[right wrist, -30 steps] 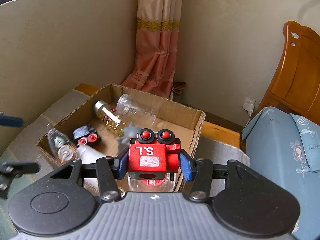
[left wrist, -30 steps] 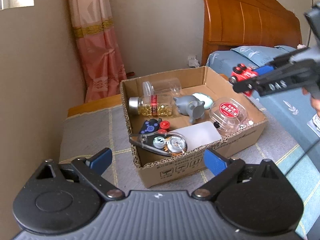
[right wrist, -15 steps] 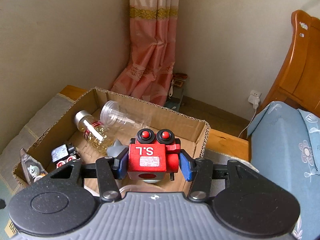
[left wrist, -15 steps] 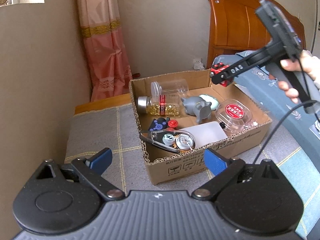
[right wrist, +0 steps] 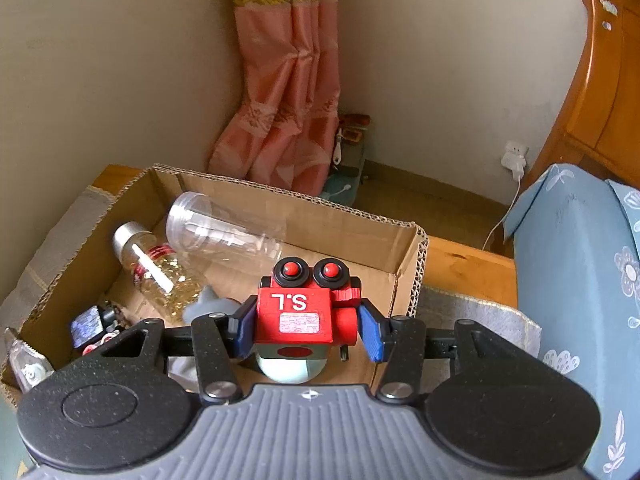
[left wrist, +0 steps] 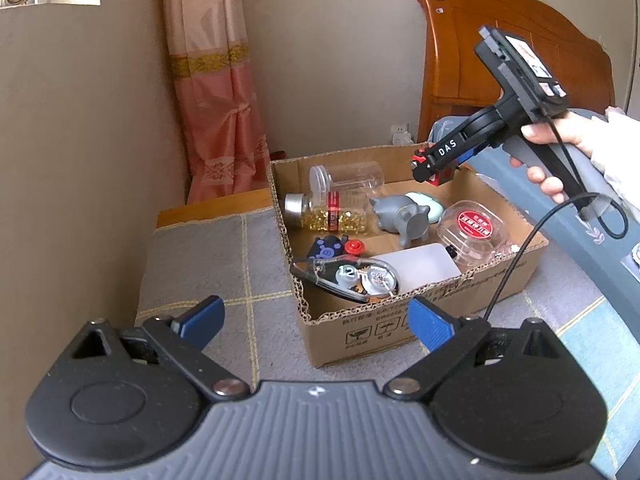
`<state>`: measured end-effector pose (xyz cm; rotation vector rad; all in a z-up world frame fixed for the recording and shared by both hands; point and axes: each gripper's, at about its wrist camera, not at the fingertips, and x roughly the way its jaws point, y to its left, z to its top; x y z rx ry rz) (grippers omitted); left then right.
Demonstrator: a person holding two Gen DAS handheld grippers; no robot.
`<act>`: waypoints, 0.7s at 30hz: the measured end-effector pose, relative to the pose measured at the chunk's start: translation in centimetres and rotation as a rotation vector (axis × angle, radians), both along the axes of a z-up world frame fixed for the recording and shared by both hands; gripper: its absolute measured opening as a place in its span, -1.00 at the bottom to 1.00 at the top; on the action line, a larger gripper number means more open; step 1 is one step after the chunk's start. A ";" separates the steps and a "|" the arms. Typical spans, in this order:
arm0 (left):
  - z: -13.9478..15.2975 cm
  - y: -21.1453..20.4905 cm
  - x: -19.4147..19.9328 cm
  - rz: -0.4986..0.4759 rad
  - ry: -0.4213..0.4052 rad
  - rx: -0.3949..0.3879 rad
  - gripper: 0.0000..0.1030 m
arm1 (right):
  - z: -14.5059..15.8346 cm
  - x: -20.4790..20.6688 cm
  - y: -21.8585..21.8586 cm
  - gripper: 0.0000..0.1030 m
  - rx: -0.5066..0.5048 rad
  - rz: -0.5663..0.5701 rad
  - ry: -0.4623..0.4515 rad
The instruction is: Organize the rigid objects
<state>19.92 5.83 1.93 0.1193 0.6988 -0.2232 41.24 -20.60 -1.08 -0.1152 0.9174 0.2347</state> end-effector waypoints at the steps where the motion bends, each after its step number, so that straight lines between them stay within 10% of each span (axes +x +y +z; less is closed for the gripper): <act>1: 0.0 0.1 0.0 0.003 0.000 0.002 0.90 | -0.1 0.1 0.0 0.10 -0.002 -0.004 0.002; 7: 0.3 0.4 -0.2 0.014 -0.014 -0.002 0.90 | 0.7 -0.9 0.1 0.96 -0.024 -0.008 -0.066; 21: 1.0 -0.1 -1.7 0.020 -0.047 0.014 0.90 | 3.3 -4.6 0.5 1.00 -0.036 0.006 -0.085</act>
